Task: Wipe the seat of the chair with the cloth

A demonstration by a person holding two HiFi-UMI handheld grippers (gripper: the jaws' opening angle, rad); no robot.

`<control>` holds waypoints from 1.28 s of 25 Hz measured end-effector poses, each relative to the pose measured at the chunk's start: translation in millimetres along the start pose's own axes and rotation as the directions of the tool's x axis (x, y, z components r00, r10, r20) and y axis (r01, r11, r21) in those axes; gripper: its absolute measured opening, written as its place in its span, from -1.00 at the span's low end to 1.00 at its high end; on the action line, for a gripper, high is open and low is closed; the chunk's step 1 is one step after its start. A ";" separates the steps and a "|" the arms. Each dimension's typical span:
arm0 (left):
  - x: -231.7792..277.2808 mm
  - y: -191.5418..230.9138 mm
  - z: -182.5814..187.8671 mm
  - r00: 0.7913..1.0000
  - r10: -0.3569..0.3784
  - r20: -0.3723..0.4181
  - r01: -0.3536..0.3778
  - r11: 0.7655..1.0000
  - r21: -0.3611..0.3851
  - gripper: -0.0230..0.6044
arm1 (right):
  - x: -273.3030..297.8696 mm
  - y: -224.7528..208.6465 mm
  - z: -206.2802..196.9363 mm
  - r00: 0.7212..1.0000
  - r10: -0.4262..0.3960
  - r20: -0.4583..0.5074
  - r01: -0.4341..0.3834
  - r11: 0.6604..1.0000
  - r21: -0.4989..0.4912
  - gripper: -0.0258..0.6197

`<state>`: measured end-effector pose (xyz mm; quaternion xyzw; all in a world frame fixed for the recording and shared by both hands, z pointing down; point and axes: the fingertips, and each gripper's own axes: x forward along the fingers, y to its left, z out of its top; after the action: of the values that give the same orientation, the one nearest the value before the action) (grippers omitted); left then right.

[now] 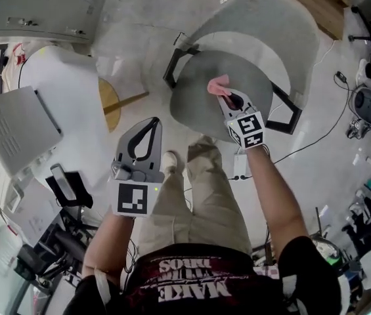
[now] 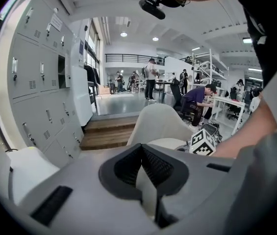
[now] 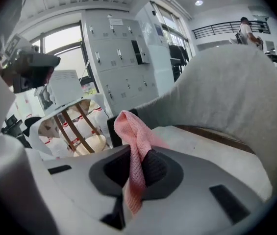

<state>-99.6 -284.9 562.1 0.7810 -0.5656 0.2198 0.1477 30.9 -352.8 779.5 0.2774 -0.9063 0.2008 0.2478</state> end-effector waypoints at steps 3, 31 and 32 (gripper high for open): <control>-6.1 -8.2 -26.2 0.998 0.010 -0.057 -0.012 0.999 -0.038 -0.91 | 32.8 0.9 -35.1 0.995 0.026 -0.092 -0.034 0.995 -0.094 -0.82; -7.0 -50.0 -62.2 0.983 -0.109 -0.147 0.104 0.994 -0.044 -0.91 | 5.0 -136.5 -201.4 0.786 -0.183 -0.590 0.123 0.982 -0.141 -0.83; -8.9 -50.2 -62.2 0.983 -0.111 -0.147 0.106 0.993 -0.041 -0.91 | -1.7 -139.9 -205.5 0.772 -0.190 -0.607 0.129 0.981 -0.142 -0.83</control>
<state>-65.3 -232.0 611.9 0.7897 -0.5129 0.2597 0.2142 185.8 -356.1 974.0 0.2605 -0.7567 0.2165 0.5592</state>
